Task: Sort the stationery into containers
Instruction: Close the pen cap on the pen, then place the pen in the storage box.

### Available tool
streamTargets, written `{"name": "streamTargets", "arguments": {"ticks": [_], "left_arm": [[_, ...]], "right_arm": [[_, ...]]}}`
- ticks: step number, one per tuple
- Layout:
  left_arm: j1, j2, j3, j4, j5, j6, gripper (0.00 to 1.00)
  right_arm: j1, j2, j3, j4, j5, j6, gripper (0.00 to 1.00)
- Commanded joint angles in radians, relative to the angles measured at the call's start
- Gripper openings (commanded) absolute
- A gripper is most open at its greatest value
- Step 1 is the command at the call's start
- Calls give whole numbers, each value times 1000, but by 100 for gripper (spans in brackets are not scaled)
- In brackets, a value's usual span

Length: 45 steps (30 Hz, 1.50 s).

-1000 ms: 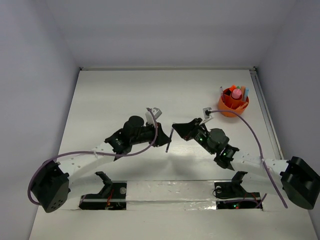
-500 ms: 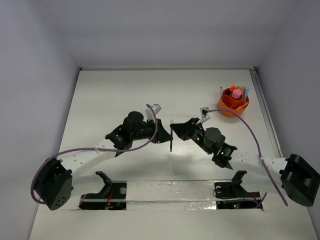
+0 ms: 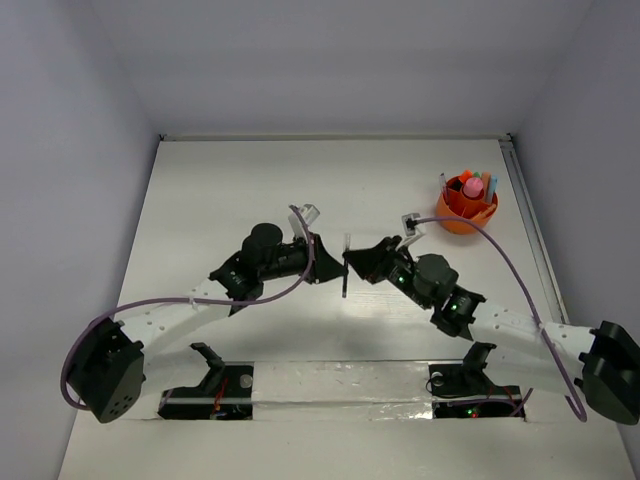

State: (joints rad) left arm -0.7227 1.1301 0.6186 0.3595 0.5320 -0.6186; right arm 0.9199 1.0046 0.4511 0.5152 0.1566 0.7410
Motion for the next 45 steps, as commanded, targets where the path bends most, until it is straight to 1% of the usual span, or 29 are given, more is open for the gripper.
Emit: {"name": "streamTargets", "arguments": {"ticks": [1, 3, 6, 9, 10, 11, 12, 17, 18, 21, 23, 24, 27, 30, 34, 36, 38, 39, 45], "left_arm": [[66, -75, 34, 415, -211, 6, 0], [66, -76, 4, 415, -221, 8, 0], [66, -73, -22, 421, -231, 11, 0], [77, -66, -46, 434, -224, 17, 0], [77, -63, -55, 444, -205, 17, 0], [77, -61, -60, 447, -196, 17, 0], [77, -61, -65, 453, -188, 19, 0], [77, -88, -103, 463, -121, 28, 0], [77, -92, -106, 458, -109, 34, 0], [77, -107, -123, 447, -58, 51, 0], [66, -124, -148, 469, -18, 49, 0], [66, -128, -154, 476, -7, 48, 0], [57, -135, -157, 477, 25, 56, 0], [48, -128, -151, 483, 46, 59, 0], [37, -119, -142, 493, 60, 59, 0], [28, -112, -140, 496, 65, 59, 0], [28, -104, -138, 499, 65, 60, 0], [28, -101, -138, 501, 66, 62, 0], [9, -82, -128, 501, 72, 69, 0]], "right_arm": [[92, -43, -58, -336, -281, -14, 35], [92, -124, -55, -377, -278, -17, 40], [83, -200, -35, -458, -305, -41, 40], [63, -250, -14, -500, -339, -75, 40], [63, -268, 10, -510, -347, -100, 42], [51, -273, 27, -556, -345, -118, 44], [51, -273, 49, -578, -338, -135, 47], [-30, -224, 205, -642, -322, -297, 60], [-76, -213, 263, -653, -331, -313, 64], [-172, -170, 340, -620, -443, -361, 68], [-185, -132, 376, -615, -488, -386, 71], [-194, -85, 394, -619, -494, -393, 72], [-194, -29, 454, -591, -540, -402, 73], [-194, 29, 494, -567, -571, -402, 73], [-194, 81, 508, -526, -624, -384, 69], [-194, 98, 509, -497, -635, -377, 63], [-194, 104, 503, -485, -637, -373, 60], [-194, 111, 498, -477, -635, -370, 56], [-194, 126, 468, -426, -612, -350, 45]]}}
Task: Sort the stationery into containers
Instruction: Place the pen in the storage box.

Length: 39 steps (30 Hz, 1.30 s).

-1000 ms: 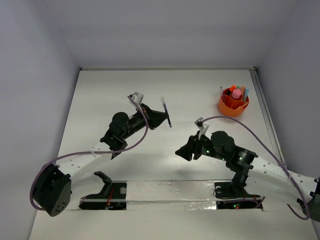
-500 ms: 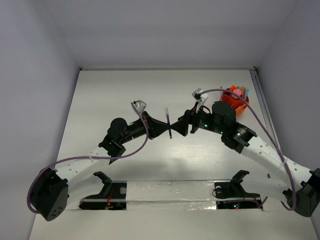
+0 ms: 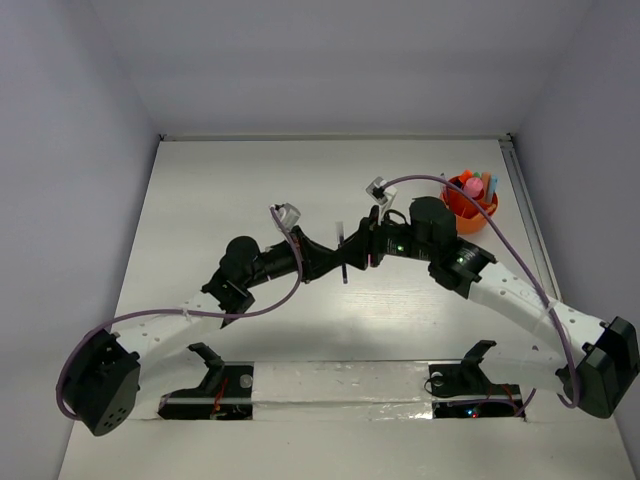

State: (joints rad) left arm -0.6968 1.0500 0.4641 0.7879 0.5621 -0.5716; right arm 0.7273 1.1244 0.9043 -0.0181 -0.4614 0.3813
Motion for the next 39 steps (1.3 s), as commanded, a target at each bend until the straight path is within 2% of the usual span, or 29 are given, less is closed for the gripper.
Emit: {"name": "streamTargets", "arguments": {"ticks": [1, 6, 9, 12, 17, 22, 30, 33, 35, 39], "left_arm": [[-17, -4, 28, 71, 41, 22, 0], [-17, -13, 33, 53, 35, 35, 0], [-17, -22, 28, 51, 21, 36, 0], [-17, -34, 24, 50, 6, 41, 0], [-17, -45, 24, 43, -8, 50, 1], [-17, -76, 18, 30, -36, 56, 18], [-17, -96, 19, -3, -56, 79, 23], [-17, -93, 18, -9, -53, 84, 30], [-17, -103, 12, -21, -65, 88, 39], [-17, -127, -8, -53, -114, 111, 55]], "right_arm": [[-2, 8, 7, 110, 18, 11, 44], [-2, -1, -10, 124, 50, 19, 26], [-2, -15, -19, 118, 69, 27, 11], [-2, -43, -34, 110, 116, 34, 0], [-2, -87, -45, 103, 193, 44, 0], [-20, -90, -30, 83, 244, 45, 0], [-68, -91, -36, 107, 248, 64, 0], [-80, -89, -36, 109, 268, 62, 0], [-103, -98, -39, 107, 314, 53, 0], [-209, -107, -56, 102, 443, 51, 0]]}}
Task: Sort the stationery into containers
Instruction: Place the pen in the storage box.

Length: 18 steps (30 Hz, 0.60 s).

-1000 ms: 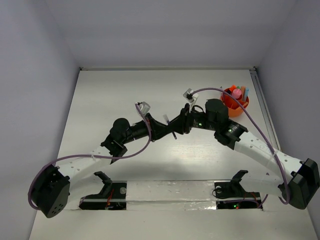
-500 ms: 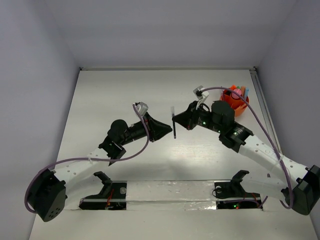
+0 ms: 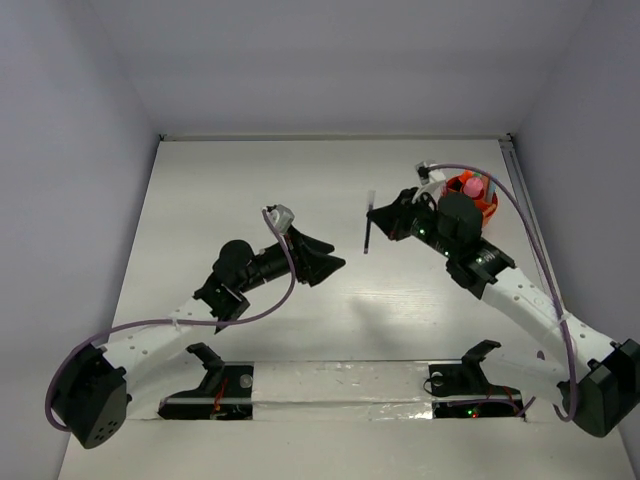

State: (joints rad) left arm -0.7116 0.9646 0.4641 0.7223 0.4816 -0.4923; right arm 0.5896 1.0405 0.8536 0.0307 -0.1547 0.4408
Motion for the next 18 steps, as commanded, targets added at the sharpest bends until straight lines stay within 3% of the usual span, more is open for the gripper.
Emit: {"name": "streamTargets", "arguments": {"ticks": [1, 8, 10, 11, 14, 15, 18], "left_arm": [[-2, -44, -13, 8, -44, 37, 59], [-2, -66, -56, -34, -130, 86, 68], [-2, -70, -62, -34, -141, 98, 81], [-2, -72, -68, -34, -147, 103, 83], [-2, -78, -79, -37, -169, 107, 99], [-2, -81, -79, -37, -176, 107, 99], [-2, -90, -82, -40, -189, 107, 99]], "right_arm": [[-121, -19, -16, 57, 173, -7, 0], [-315, 44, -65, 191, 501, -13, 0], [-347, 58, -76, 271, 553, -36, 0], [-358, 65, -82, 302, 604, -48, 0], [-379, 114, -100, 461, 682, -152, 0], [-379, 143, -122, 582, 681, -233, 0], [-379, 211, -117, 704, 675, -380, 0]]}}
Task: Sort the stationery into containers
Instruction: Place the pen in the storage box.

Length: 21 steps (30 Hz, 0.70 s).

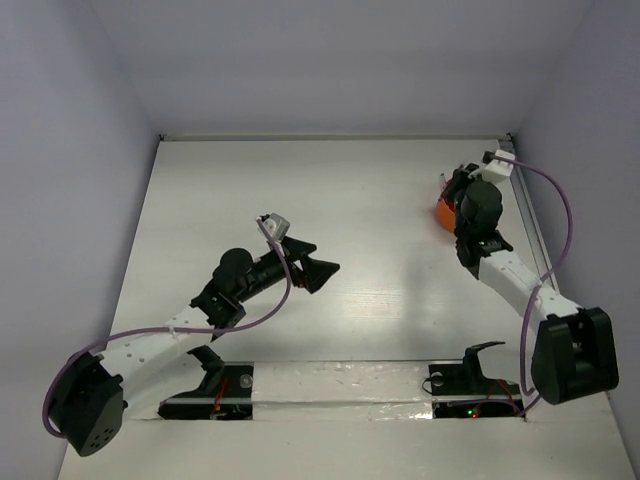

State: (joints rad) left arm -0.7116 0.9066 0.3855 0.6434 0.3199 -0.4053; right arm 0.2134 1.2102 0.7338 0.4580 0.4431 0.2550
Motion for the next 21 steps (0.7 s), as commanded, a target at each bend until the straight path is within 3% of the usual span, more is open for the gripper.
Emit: {"name": "streamTargets", "arguments": {"ticks": [1, 9, 21], "left_arm": [[-2, -35, -4, 33, -31, 20, 99], [-2, -55, -13, 32, -47, 16, 99], [-2, -48, -16, 41, -41, 13, 99]], "right_arm": [[-3, 89, 18, 292, 72, -223, 0], [-3, 247, 87, 338, 20, -505, 0], [-3, 364, 78, 344, 32, -531, 0]]}}
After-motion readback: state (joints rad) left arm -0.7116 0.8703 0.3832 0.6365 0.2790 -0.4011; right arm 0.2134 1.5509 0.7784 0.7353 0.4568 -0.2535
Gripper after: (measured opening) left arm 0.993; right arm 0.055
